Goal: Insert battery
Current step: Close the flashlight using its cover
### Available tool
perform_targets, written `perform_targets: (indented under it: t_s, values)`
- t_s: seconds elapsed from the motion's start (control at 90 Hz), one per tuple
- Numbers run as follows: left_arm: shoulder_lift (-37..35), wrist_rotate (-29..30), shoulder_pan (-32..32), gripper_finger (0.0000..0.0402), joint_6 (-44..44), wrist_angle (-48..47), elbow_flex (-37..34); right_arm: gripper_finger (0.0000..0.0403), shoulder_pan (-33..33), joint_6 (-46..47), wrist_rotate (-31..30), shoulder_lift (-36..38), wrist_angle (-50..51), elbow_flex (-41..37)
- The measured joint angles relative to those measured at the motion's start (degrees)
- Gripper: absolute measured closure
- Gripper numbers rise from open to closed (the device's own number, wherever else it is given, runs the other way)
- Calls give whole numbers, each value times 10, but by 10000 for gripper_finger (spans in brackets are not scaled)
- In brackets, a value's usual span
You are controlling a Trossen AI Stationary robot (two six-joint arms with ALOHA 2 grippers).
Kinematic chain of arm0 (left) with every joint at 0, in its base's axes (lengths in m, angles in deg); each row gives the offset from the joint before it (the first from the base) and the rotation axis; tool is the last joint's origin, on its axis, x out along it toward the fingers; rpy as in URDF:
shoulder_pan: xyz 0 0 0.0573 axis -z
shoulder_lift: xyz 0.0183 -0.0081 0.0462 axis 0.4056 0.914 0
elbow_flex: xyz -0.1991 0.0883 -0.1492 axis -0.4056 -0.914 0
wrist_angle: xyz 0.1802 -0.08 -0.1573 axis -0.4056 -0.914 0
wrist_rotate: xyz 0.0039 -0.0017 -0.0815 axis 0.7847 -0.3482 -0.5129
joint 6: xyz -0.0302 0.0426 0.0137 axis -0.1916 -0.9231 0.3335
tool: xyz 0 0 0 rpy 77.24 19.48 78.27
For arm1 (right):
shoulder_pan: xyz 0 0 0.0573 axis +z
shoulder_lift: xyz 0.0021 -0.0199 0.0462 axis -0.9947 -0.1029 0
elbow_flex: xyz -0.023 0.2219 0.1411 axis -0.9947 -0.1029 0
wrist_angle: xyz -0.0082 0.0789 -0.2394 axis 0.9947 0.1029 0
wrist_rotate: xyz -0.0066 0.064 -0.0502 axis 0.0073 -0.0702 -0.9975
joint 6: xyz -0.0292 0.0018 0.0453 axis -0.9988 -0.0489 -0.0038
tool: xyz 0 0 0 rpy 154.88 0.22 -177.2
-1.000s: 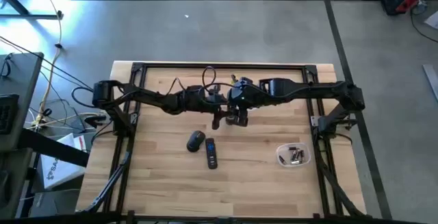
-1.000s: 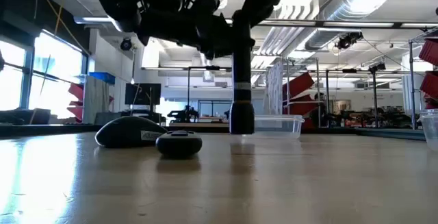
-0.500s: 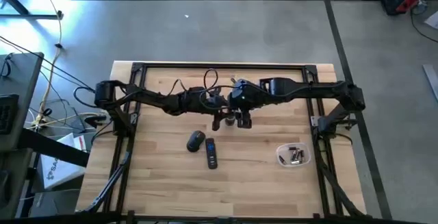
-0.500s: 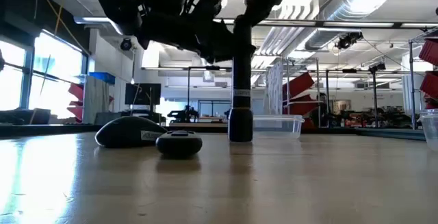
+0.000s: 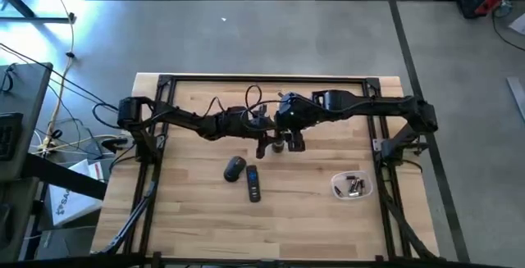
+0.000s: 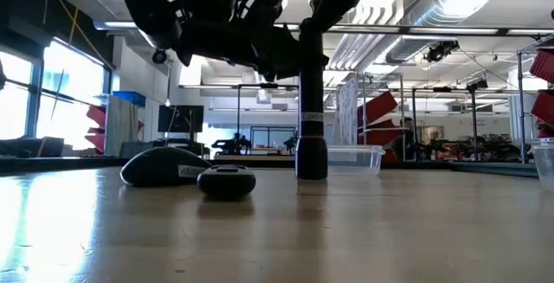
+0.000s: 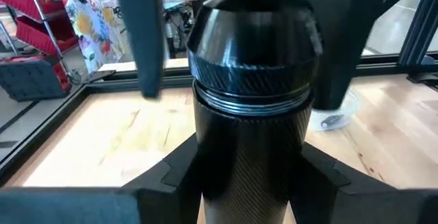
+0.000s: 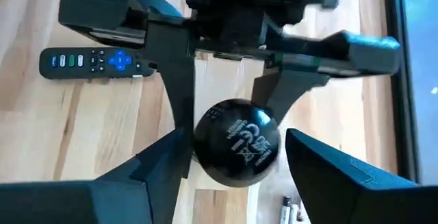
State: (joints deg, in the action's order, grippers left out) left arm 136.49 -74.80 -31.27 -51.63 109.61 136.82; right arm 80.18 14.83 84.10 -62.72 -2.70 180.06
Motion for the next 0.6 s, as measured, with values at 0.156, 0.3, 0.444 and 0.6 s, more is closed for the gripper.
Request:
perform_targets:
  t_s: [0.156, 0.3, 0.444, 0.6]
  values:
    - [6, 1, 0, 261, 6, 1, 0, 183, -6, -12, 15, 1, 1, 28]
    - [6, 4, 0, 261, 8, -2, 0, 183, -18, -12, 46, 1, 11, 40]
    - [6, 5, 0, 261, 9, -5, 0, 183, -27, -32, 52, 1, 49, 60]
    - [7, 6, 1, 261, 9, -6, 0, 195, -32, -54, 80, 1, 61, 65]
